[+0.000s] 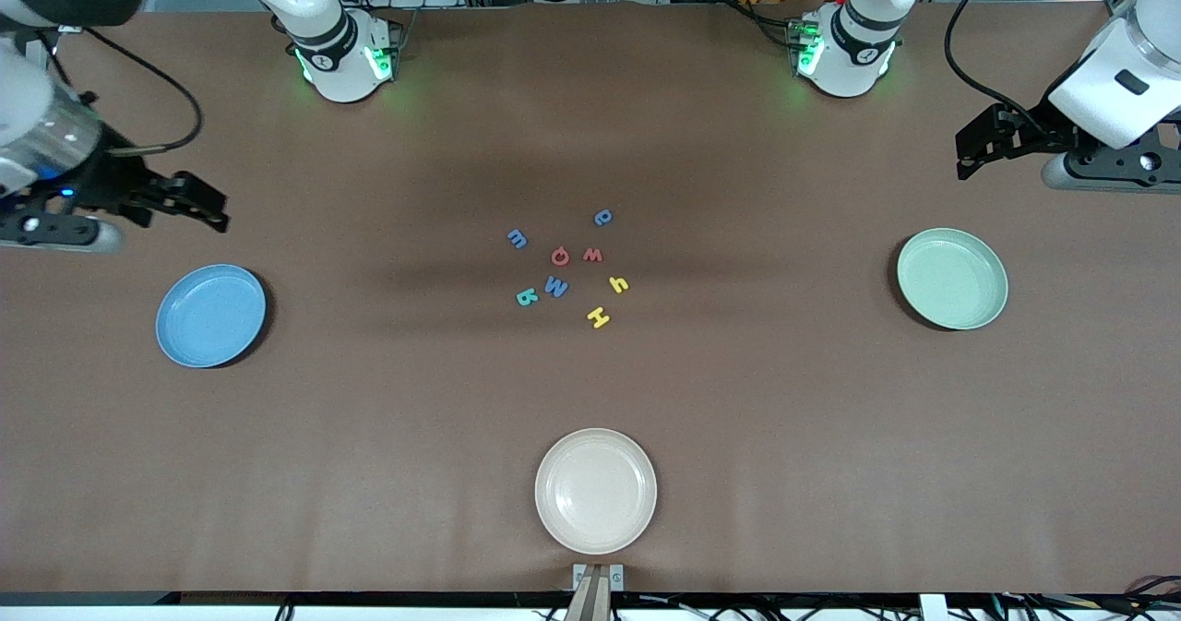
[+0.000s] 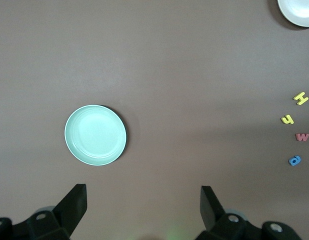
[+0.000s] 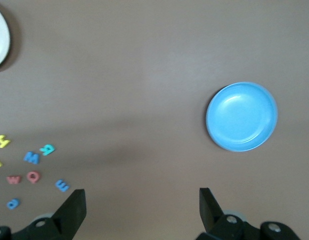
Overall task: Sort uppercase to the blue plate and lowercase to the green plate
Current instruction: 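Move the right gripper over the blue M among the letters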
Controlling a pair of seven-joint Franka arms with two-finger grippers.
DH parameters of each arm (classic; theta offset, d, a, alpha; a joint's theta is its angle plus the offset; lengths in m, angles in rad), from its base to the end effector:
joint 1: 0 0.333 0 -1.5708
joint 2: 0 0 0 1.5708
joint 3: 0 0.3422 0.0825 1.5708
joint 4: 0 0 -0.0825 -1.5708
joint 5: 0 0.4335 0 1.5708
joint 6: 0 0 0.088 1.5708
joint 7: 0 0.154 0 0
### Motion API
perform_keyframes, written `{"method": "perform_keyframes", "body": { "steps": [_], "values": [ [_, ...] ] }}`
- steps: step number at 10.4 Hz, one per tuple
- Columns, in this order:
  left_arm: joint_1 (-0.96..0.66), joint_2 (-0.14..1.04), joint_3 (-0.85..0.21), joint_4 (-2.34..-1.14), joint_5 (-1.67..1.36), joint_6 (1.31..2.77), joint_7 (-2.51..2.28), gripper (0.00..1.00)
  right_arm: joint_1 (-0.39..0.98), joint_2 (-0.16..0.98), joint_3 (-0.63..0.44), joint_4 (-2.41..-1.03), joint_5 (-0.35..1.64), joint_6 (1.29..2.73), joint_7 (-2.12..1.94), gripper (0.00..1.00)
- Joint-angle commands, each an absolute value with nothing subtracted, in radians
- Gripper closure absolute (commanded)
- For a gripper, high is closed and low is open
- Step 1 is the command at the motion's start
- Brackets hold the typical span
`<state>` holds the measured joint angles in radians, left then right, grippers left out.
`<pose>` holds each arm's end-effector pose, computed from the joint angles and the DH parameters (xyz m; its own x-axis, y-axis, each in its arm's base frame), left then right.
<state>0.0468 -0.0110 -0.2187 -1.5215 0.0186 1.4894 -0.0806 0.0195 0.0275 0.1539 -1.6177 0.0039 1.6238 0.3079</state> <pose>0.5830 -0.0989 0.6286 0.9958 -0.0896 -0.0196 -0.0900 -0.9957 -0.0226 0.6058 0.1057 0.5672 0.9907 -0.1343 -0.0225 -0.1344 -0.9909 -0.0013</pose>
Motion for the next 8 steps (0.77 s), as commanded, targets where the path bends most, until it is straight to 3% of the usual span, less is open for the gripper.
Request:
{"method": "perform_keyframes", "body": {
  "steps": [1,5,8],
  "values": [
    [0.054,0.0,-0.213,-1.516,0.012,1.482,-0.094,0.0,0.031,0.07,0.247,-1.614,0.009,1.634,0.495,0.0],
    [0.06,0.012,-0.175,-1.509,0.037,1.483,-0.074,0.0,0.084,0.165,0.343,-1.657,0.02,1.783,0.754,0.0],
    [0.055,0.031,-0.179,-1.509,0.058,1.514,-0.074,0.0,0.142,0.248,0.348,-1.657,0.018,1.89,0.874,0.0]
  ]
}}
